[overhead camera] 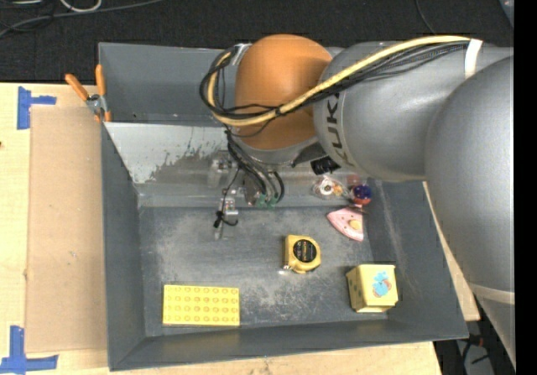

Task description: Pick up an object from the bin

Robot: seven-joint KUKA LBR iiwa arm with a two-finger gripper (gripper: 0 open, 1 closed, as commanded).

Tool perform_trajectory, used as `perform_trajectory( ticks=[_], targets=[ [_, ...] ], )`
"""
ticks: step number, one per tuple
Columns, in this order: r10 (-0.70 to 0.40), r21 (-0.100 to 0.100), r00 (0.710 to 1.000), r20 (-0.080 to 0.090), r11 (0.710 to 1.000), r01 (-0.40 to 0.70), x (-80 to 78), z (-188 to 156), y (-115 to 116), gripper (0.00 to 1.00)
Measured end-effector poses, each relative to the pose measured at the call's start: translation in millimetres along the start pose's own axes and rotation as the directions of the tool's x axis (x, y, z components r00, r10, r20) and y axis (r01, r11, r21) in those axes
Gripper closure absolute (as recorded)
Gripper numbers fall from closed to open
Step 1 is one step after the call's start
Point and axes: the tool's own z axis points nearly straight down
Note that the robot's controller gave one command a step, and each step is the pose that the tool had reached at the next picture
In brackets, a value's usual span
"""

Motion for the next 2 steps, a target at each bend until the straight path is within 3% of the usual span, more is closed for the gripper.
perform_trajectory(
  ticks=[1, 2],
  targets=[
    [0.002, -0.001, 1.0, 0.001, 1.0, -0.002, 3.4, 16, -22, 0.0],
    [0.043, 0.001, 0.999, 0.001, 0.999, -0.043, 15.4, 27, -11, 0.0]
  ],
)
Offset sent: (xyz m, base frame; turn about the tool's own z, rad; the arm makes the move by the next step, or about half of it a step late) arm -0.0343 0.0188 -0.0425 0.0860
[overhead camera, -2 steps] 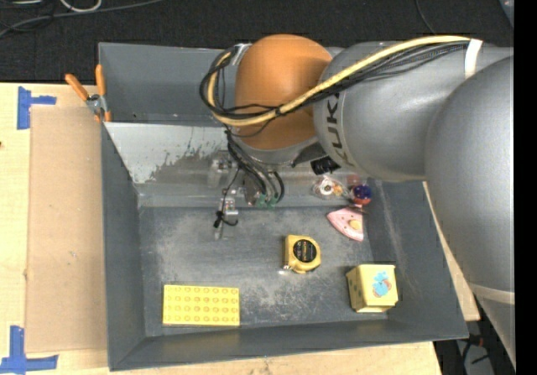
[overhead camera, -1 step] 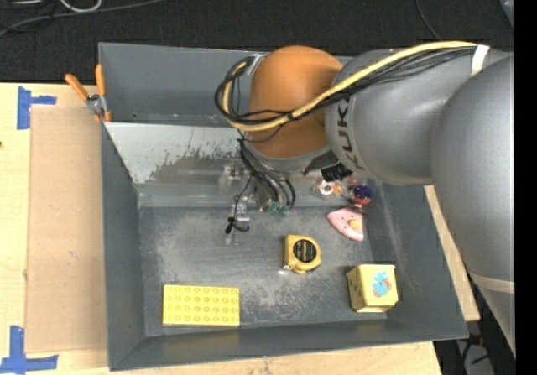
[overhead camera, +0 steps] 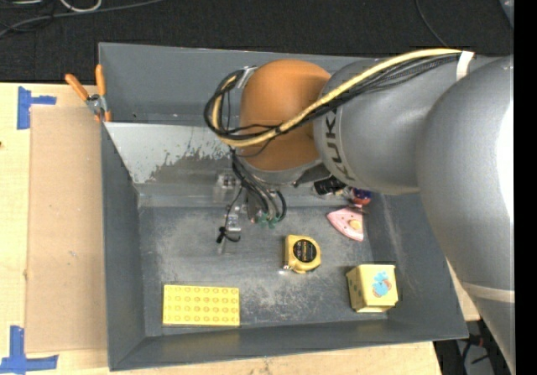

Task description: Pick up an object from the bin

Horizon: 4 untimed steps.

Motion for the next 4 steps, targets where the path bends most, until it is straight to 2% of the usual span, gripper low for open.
perform_trajectory(
  ticks=[1, 2, 3, 4],
  targets=[
    [-0.152, -0.001, 0.988, 0.001, 0.988, 0.152, -11.9, 0, -14, 0.0],
    [0.062, -0.004, 0.998, -0.006, 0.998, -0.062, 13.8, 33, 71, 1.0],
    [0.063, -0.004, 0.998, -0.006, 0.998, -0.063, 13.7, 33, 71, 1.0],
    [0.033, -0.005, 0.999, -0.002, 0.999, -0.033, 21.1, 35, 69, 1.0]
  ],
)
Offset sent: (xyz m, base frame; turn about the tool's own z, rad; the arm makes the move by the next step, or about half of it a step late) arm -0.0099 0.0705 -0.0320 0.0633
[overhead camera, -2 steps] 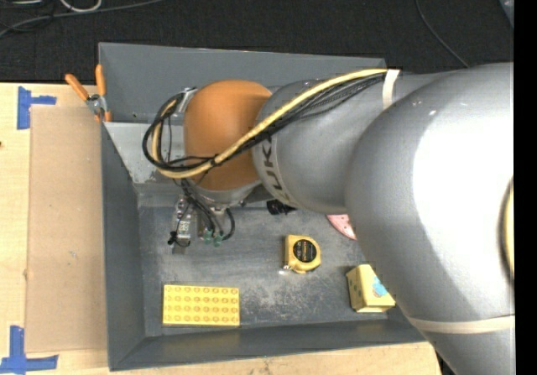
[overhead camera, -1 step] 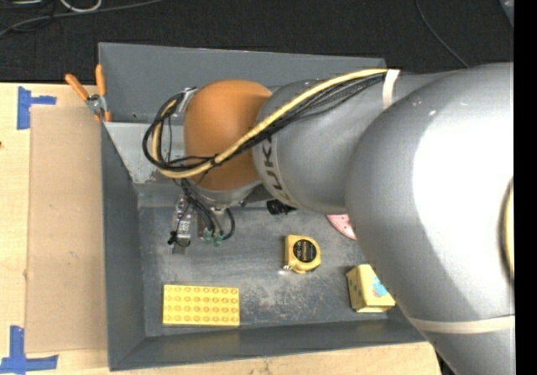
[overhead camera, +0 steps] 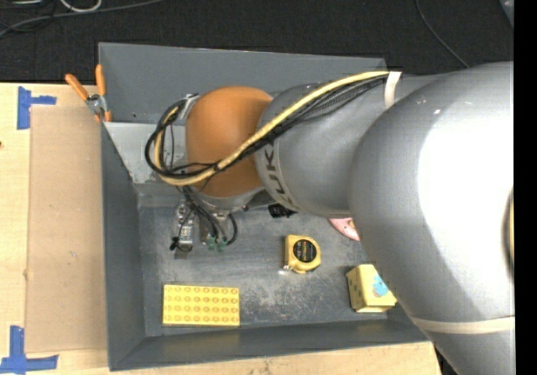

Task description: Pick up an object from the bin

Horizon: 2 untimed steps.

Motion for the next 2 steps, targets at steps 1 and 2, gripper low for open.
perform_trajectory(
  ticks=[1, 2],
  targets=[
    [-0.089, 0.001, 0.996, -0.003, 0.996, 0.089, 13.6, -38, 8, 1.0],
    [-0.18, 0.0, 0.984, -0.004, 0.984, 0.18, 55.1, 11, -9, 1.0]
  ],
)
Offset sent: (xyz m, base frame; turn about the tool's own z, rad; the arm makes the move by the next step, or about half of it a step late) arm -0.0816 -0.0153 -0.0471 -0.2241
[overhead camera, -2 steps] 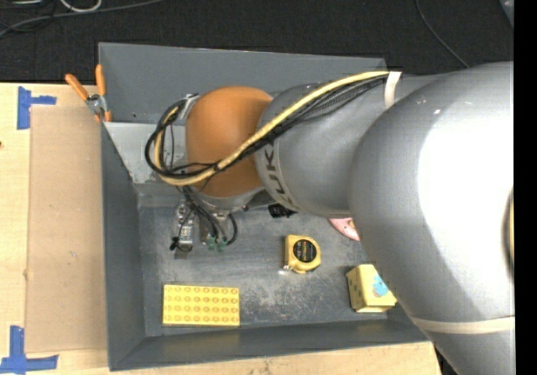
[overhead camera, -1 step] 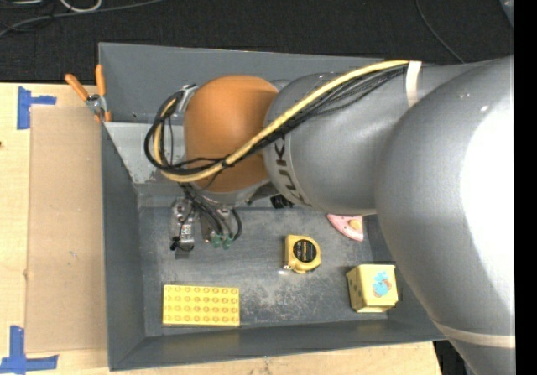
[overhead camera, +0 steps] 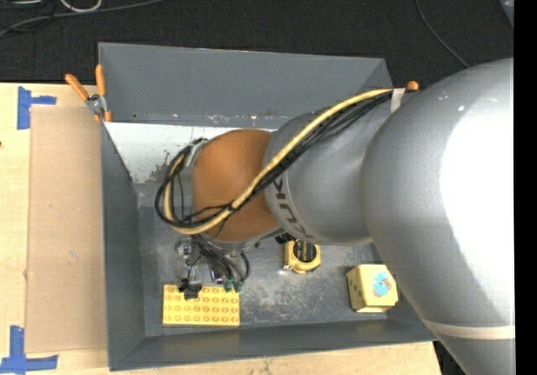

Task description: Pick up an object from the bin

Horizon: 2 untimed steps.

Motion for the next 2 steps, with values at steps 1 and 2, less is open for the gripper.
perform_trajectory(
  ticks=[1, 2],
  targets=[
    [-0.038, 0.001, 0.999, -0.004, 0.999, 0.038, -2.2, 17, 2, 1.0],
    [-0.161, -0.001, 0.987, -0.003, 0.987, 0.161, 27.1, 28, -31, 1.0]
  ],
)
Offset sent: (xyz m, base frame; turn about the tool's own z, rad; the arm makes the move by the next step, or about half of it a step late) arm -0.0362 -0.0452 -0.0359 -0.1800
